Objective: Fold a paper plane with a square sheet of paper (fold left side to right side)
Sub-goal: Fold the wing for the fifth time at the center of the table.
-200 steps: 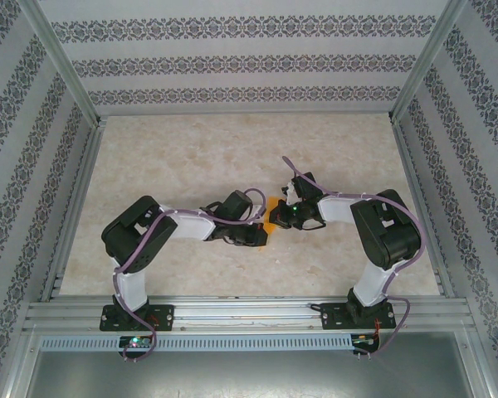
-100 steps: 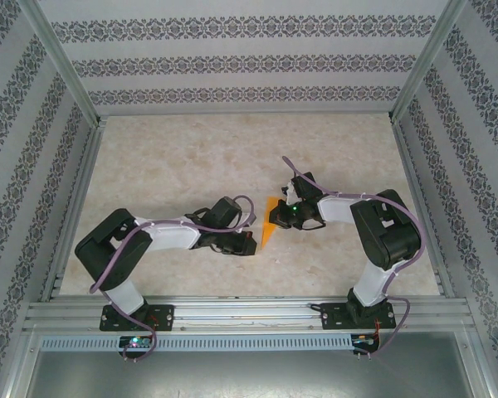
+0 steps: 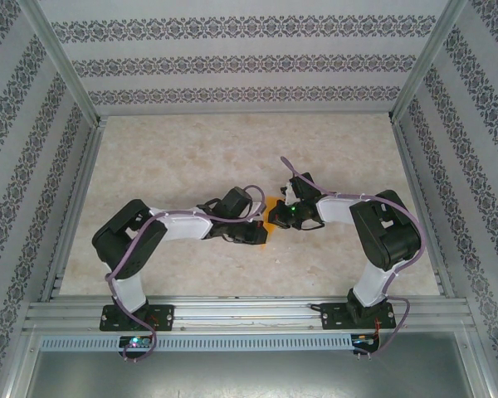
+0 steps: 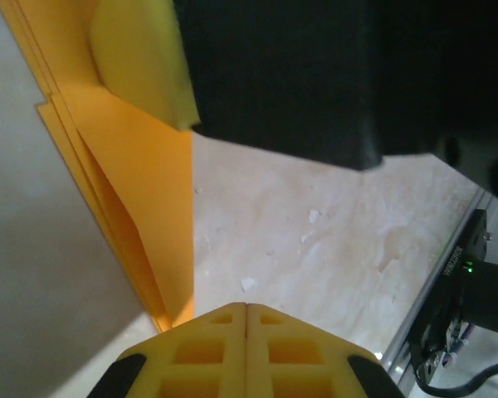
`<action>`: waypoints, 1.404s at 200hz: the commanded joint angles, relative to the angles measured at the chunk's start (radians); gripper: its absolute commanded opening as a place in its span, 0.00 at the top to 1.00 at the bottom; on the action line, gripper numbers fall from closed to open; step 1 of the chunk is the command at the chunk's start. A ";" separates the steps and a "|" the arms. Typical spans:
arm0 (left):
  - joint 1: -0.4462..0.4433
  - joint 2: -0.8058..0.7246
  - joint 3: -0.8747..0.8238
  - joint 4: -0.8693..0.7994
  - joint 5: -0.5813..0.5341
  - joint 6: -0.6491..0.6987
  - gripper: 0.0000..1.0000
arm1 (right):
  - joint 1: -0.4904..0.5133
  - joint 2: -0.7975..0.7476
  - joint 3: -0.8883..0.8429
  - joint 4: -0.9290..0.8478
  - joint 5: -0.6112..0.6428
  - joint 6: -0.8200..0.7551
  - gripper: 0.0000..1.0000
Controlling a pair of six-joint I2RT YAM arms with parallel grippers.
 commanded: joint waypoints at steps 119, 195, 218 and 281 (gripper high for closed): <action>0.023 0.110 0.052 -0.049 -0.136 0.011 1.00 | 0.012 -0.041 0.062 -0.127 0.048 0.022 1.00; 0.013 0.111 0.028 -0.092 -0.175 -0.042 1.00 | -0.034 -0.200 -0.032 -0.101 0.046 -0.003 1.00; 0.004 0.109 0.041 -0.133 -0.200 -0.036 1.00 | -0.021 -0.195 -0.073 -0.018 0.039 0.022 1.00; -0.013 0.113 0.056 -0.189 -0.231 -0.030 1.00 | 0.003 -0.097 -0.074 0.110 0.021 0.048 1.00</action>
